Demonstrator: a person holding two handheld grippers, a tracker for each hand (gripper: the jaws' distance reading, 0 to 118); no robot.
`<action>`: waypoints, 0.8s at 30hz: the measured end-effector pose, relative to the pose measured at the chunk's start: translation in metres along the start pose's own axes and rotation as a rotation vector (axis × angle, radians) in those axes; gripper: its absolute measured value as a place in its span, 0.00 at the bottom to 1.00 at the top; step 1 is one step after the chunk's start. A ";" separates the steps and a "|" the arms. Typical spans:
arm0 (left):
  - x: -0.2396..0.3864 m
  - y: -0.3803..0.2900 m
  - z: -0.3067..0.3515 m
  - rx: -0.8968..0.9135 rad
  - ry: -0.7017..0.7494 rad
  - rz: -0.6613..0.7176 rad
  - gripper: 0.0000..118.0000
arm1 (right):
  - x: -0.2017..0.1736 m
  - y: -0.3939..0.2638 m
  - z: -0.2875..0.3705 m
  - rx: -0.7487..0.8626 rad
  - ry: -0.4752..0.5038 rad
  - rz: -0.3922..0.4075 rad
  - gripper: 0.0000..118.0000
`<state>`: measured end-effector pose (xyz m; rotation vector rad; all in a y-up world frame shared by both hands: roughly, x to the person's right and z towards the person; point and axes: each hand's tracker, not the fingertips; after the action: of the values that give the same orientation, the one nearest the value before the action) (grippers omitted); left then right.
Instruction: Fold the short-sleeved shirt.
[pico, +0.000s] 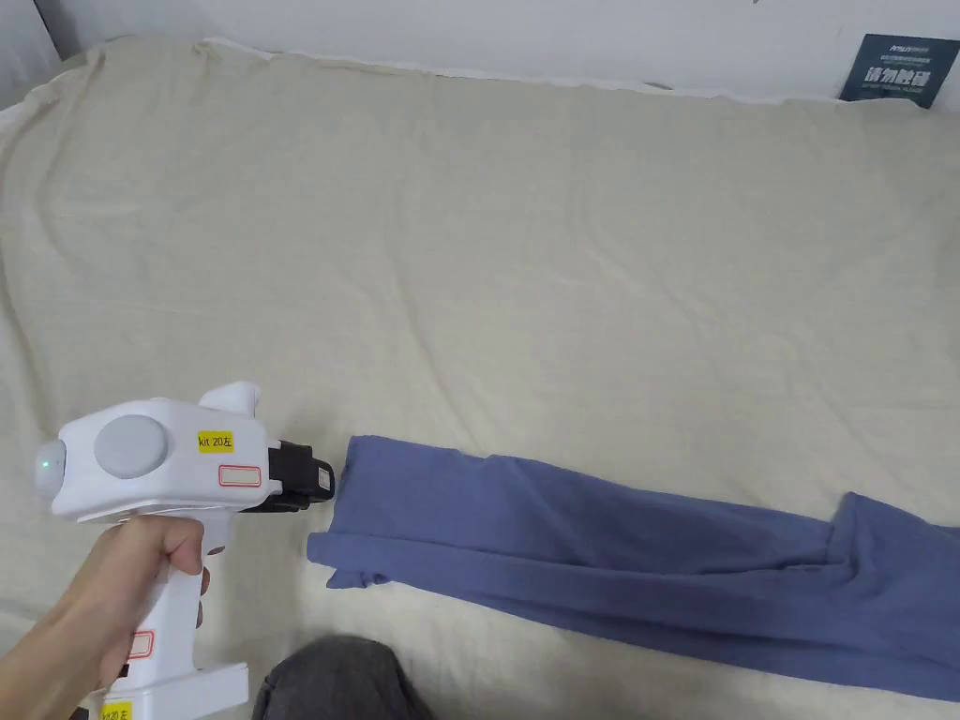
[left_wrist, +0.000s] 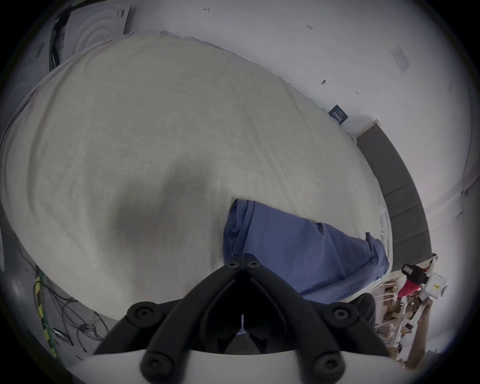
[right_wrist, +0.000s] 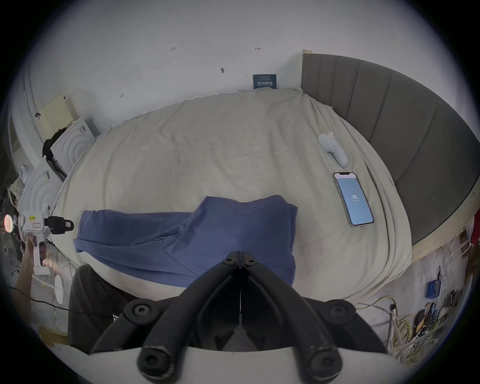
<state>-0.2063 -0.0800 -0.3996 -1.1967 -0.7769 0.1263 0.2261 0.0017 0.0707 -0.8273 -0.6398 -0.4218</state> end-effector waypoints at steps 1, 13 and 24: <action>-0.002 0.001 -0.001 0.000 -0.019 0.004 0.00 | -0.001 0.001 -0.001 0.000 -0.002 -0.005 0.00; -0.028 0.025 -0.035 -0.085 -0.220 0.056 0.92 | -0.012 0.013 -0.004 -0.015 -0.015 -0.001 0.00; -0.034 0.026 -0.065 -0.245 -0.480 0.118 0.92 | -0.017 0.011 -0.009 -0.034 -0.006 -0.010 0.00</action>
<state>-0.1842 -0.1368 -0.4478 -1.4691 -1.1638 0.4375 0.2237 0.0030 0.0488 -0.8581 -0.6444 -0.4398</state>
